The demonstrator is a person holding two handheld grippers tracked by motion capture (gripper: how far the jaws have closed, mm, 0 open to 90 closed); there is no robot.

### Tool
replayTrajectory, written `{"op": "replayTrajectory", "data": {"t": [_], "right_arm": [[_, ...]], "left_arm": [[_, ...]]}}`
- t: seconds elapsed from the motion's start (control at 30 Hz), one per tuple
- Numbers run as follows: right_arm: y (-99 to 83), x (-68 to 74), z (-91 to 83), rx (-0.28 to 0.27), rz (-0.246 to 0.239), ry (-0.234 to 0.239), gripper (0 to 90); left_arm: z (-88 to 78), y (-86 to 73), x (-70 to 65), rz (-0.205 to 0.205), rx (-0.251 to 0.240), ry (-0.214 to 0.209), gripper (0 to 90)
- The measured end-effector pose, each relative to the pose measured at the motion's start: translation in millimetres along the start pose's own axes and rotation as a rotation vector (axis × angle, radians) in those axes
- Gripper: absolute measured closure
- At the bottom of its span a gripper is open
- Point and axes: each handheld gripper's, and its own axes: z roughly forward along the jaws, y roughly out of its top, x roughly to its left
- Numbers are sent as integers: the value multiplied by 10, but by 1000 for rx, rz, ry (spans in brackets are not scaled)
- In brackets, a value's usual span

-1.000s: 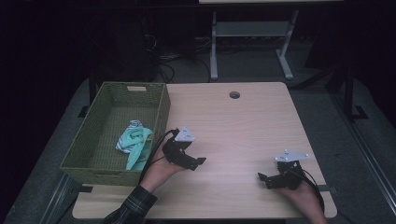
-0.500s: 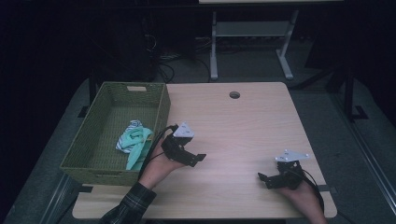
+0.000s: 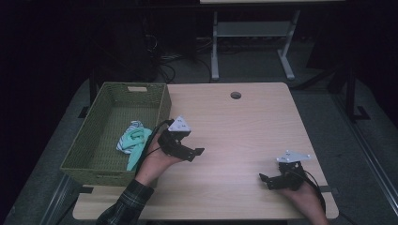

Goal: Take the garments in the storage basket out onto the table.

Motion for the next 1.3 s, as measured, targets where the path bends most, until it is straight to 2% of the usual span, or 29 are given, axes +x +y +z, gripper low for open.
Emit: {"op": "replayTrajectory", "data": {"t": [0.17,0.23,0.37,0.53,0.8,0.97,1.07,1.3], "right_arm": [[0,0,0,0,0,0,19],[0,0,0,0,0,0,19],[0,0,-1,0,0,0,20],[0,0,0,-1,0,0,20],[0,-3,0,-2,-4,-2,20],[0,-3,1,-3,-4,-1,20],[0,-4,0,-2,-5,-1,20],[0,-4,1,-2,-5,-1,20]], "left_arm": [[-60,-8,60,-30,-25,-6,150],[-76,-3,86,-37,-42,-23,149],[-89,7,83,-41,-43,-28,149],[-136,36,106,-30,-48,-21,149],[-196,76,163,-41,-64,-12,150],[-228,100,170,-24,-51,1,150],[-248,109,156,-15,-56,-9,149],[-297,89,196,-25,-62,1,150]]}}
